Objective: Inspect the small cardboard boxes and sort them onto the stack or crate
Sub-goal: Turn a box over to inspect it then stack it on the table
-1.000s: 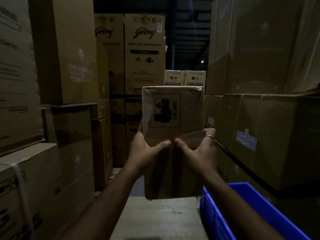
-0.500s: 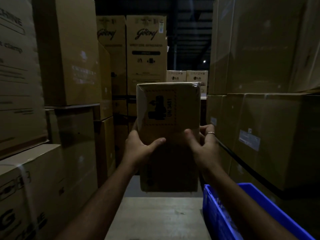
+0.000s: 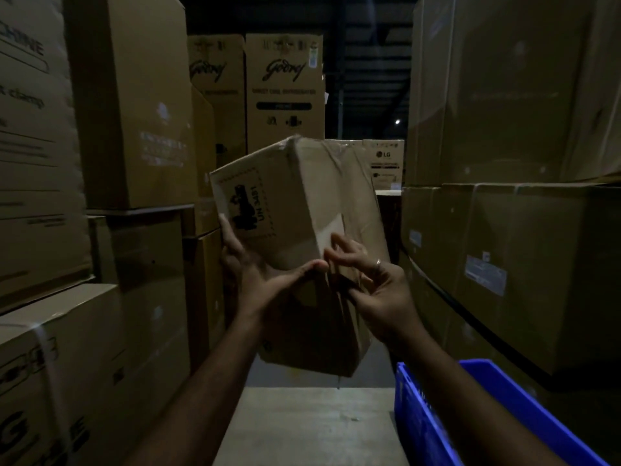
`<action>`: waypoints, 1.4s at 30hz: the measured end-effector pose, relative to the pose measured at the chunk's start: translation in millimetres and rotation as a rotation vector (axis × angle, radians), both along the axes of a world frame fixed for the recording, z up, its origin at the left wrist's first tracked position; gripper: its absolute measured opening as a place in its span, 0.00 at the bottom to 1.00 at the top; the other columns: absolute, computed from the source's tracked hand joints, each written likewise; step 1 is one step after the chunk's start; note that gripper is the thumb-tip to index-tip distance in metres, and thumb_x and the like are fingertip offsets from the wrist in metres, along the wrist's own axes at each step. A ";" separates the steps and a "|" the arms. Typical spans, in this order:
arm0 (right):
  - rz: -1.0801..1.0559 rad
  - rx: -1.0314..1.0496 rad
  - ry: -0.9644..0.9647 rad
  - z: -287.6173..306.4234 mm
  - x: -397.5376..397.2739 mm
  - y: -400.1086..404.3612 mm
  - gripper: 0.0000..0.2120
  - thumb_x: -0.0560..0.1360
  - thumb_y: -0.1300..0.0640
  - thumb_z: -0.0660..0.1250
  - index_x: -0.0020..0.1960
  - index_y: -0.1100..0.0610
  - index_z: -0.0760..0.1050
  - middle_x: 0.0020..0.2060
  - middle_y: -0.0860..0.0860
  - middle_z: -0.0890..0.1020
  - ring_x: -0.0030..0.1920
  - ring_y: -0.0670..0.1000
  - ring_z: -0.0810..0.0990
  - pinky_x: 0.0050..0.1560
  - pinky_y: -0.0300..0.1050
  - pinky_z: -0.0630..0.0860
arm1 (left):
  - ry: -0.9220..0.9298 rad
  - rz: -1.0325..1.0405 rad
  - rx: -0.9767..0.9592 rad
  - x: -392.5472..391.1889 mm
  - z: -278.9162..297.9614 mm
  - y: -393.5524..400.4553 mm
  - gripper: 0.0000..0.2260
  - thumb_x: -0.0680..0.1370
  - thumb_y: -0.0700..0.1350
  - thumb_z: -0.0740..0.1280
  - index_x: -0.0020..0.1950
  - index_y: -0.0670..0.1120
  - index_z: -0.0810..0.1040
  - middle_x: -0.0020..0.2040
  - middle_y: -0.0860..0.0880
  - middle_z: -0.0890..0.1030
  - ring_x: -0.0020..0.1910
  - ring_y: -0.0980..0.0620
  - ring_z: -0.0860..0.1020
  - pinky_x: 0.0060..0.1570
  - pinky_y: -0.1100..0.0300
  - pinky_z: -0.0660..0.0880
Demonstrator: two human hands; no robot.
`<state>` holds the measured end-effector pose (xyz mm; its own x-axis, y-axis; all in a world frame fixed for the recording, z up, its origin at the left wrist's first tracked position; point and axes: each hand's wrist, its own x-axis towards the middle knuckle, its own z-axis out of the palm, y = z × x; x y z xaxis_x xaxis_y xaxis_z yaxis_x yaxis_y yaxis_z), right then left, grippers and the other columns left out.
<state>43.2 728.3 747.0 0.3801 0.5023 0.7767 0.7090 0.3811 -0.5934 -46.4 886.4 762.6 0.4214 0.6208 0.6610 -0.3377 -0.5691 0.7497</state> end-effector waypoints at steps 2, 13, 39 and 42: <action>-0.018 -0.002 -0.016 -2.8 -1.9 1.7 0.20 0.72 0.57 0.71 0.59 0.37 0.81 0.71 0.41 0.75 0.79 0.50 0.60 0.74 0.63 0.65 | 0.047 -0.056 -0.103 -4.4 1.1 -7.8 0.76 0.38 0.81 0.67 0.78 0.44 0.54 0.76 0.37 0.60 0.74 0.44 0.66 0.70 0.58 0.67; -0.768 -0.104 -0.141 14.4 26.2 -18.0 0.43 0.65 0.34 0.75 0.76 0.41 0.64 0.79 0.45 0.59 0.79 0.55 0.58 0.76 0.64 0.57 | -0.144 -0.296 -0.109 -2.1 -4.3 26.5 0.49 0.60 0.57 0.83 0.72 0.62 0.55 0.76 0.49 0.61 0.73 0.48 0.67 0.66 0.48 0.73; -0.865 -0.021 0.113 -3.8 10.5 -23.8 0.44 0.58 0.39 0.82 0.63 0.51 0.62 0.48 0.47 0.76 0.45 0.49 0.80 0.42 0.45 0.83 | 0.154 -0.104 0.003 -7.7 -11.6 27.6 0.37 0.61 0.55 0.82 0.66 0.46 0.75 0.58 0.49 0.82 0.57 0.52 0.80 0.50 0.58 0.80; -0.792 -0.031 0.132 -2.8 6.0 -25.6 0.40 0.61 0.40 0.81 0.64 0.50 0.62 0.47 0.42 0.75 0.43 0.42 0.78 0.40 0.38 0.79 | 0.157 -0.105 -0.040 -8.7 -11.1 32.7 0.42 0.56 0.60 0.82 0.65 0.46 0.75 0.58 0.49 0.82 0.57 0.51 0.80 0.53 0.51 0.81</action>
<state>49.2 702.7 744.2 0.7202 0.0655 0.6907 0.6851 -0.2238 -0.6932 -55.1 919.1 751.5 0.5810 0.5923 0.5583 -0.2711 -0.5059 0.8189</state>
